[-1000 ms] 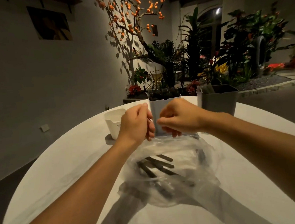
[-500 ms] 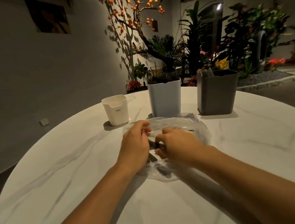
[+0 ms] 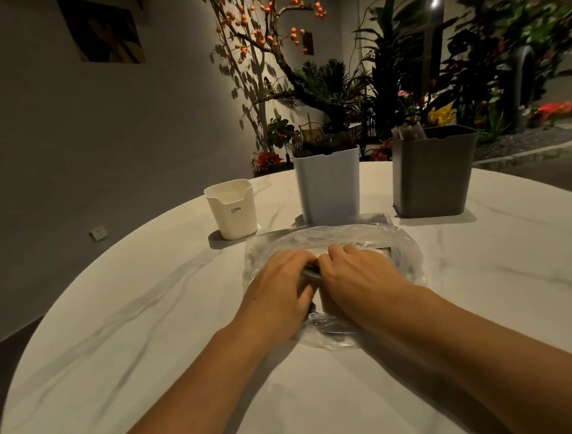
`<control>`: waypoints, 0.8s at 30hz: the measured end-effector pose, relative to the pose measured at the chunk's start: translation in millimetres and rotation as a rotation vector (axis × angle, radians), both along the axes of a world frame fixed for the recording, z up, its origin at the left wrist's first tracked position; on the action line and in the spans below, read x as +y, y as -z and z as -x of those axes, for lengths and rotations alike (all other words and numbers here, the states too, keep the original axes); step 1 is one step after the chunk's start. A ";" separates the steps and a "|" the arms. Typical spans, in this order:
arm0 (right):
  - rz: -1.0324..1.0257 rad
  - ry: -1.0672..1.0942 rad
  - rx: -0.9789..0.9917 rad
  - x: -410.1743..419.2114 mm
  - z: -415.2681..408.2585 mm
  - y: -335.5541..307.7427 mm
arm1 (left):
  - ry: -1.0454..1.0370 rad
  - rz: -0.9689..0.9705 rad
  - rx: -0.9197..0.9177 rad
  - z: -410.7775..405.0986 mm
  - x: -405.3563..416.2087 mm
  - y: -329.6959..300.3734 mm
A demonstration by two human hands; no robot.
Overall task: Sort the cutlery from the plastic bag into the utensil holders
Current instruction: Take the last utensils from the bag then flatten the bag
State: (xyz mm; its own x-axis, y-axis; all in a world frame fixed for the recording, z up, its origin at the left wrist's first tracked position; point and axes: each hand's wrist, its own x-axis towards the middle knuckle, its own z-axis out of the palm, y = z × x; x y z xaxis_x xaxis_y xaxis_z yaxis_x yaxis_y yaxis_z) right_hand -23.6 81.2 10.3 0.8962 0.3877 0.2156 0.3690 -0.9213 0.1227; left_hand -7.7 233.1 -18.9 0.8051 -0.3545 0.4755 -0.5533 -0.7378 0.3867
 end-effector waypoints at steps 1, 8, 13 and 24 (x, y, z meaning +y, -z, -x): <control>0.004 -0.002 -0.010 -0.7 0.4 1.6 | 0.005 -0.005 -0.009 -0.5 0.0 0.5; 0.039 0.009 -0.024 -7.7 0.2 2.3 | 0.034 -0.017 0.015 -1.4 -0.6 1.2; 0.033 0.020 -0.026 -9.5 2.5 1.1 | 0.014 -0.053 -0.002 -2.2 -0.7 2.9; 0.066 0.007 -0.052 -10.8 4.1 1.2 | 0.003 -0.069 -0.050 0.7 -1.3 3.5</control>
